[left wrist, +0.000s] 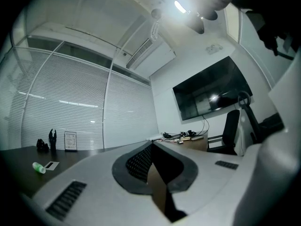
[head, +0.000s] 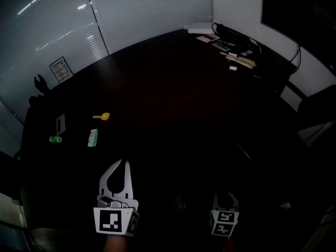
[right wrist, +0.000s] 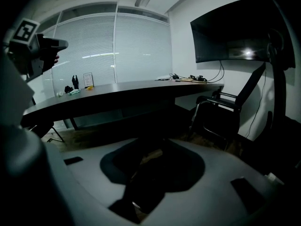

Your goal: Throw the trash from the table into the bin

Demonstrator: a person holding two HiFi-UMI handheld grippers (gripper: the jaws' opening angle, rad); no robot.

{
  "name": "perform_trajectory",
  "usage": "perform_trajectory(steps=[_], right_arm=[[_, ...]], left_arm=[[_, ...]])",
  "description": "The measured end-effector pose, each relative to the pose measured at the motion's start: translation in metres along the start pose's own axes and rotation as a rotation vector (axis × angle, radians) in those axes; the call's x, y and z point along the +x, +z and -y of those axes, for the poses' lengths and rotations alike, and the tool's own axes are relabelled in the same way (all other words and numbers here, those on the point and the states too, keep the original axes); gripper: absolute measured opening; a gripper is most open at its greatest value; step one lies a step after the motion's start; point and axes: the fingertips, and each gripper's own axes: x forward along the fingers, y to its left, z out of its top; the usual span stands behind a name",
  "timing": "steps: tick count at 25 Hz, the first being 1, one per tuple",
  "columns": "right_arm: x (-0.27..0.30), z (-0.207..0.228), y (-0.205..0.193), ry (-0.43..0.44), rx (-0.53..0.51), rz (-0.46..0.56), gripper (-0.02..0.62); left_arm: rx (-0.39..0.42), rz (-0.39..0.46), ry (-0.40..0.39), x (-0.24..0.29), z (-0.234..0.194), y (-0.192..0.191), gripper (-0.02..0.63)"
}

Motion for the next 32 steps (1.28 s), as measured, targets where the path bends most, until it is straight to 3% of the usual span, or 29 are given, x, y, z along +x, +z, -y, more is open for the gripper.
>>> perform_trajectory(steps=[10, 13, 32], right_arm=[[-0.005, -0.001, 0.024, -0.012, -0.025, 0.054, 0.118], [-0.009, 0.000, 0.046, -0.026, -0.059, 0.108, 0.007], [-0.030, -0.017, 0.103, -0.007, -0.104, 0.238, 0.006]], left_arm=[[-0.007, 0.007, 0.005, 0.000, -0.003, 0.001, -0.003], [-0.013, 0.006, 0.011, -0.001, -0.005, 0.002, -0.003], [-0.017, 0.016, 0.041, -0.016, -0.029, 0.015, -0.003]])
